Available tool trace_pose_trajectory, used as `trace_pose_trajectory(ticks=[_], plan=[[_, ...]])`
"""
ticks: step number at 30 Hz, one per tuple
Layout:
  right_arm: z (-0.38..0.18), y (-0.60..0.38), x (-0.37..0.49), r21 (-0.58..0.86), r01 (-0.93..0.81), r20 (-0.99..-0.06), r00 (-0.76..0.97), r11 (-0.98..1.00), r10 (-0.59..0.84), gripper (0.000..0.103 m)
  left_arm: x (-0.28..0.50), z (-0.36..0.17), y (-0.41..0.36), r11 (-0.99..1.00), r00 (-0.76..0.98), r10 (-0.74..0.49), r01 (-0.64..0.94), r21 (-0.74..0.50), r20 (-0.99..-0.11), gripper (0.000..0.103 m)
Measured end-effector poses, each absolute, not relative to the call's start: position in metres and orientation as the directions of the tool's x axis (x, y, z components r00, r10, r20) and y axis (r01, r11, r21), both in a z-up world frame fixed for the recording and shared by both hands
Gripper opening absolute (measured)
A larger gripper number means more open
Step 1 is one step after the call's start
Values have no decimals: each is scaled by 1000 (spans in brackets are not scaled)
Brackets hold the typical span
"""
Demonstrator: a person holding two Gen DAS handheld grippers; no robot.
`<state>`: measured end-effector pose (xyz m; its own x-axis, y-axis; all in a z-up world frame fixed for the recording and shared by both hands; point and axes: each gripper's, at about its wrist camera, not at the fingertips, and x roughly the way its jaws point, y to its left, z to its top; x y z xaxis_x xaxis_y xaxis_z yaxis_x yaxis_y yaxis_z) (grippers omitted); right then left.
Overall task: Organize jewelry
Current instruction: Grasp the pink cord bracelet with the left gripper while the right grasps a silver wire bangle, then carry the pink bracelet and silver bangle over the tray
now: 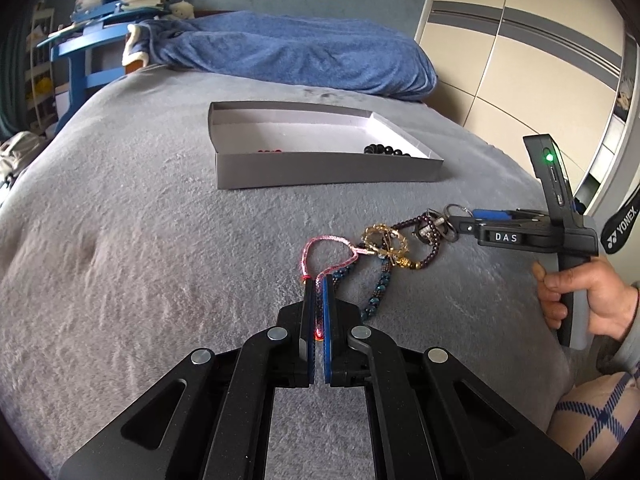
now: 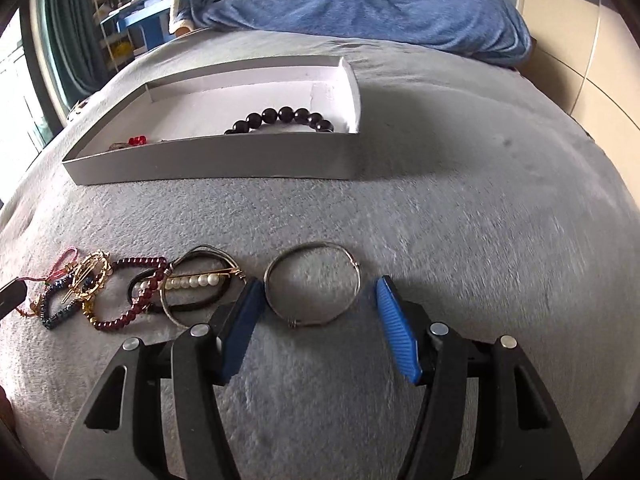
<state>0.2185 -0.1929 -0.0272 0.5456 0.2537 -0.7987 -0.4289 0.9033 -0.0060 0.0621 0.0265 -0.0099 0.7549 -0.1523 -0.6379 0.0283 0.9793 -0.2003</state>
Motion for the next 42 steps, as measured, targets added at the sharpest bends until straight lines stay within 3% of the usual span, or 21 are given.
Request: trace_pose_trajectory(ticks=[4,17,26,42], plan=[[-28,-195,216,19,-443,-786,548,896,288,49,64,-11,25,980,751,-155,33,-198,-642,4],[-13,-218,199,122,-426,-717,586,896,376,48,58,6,34,971,788,-194,69,-231,-584,3],[6,-219,197,142,-443,-691,597,885,409,48,68,43,36,981,817,-170,88,-171,-552,3],[57,-180,235,127,-515,-646,605,848,465,48,142,95,30,983,835,-182,147,-107,-519,3]])
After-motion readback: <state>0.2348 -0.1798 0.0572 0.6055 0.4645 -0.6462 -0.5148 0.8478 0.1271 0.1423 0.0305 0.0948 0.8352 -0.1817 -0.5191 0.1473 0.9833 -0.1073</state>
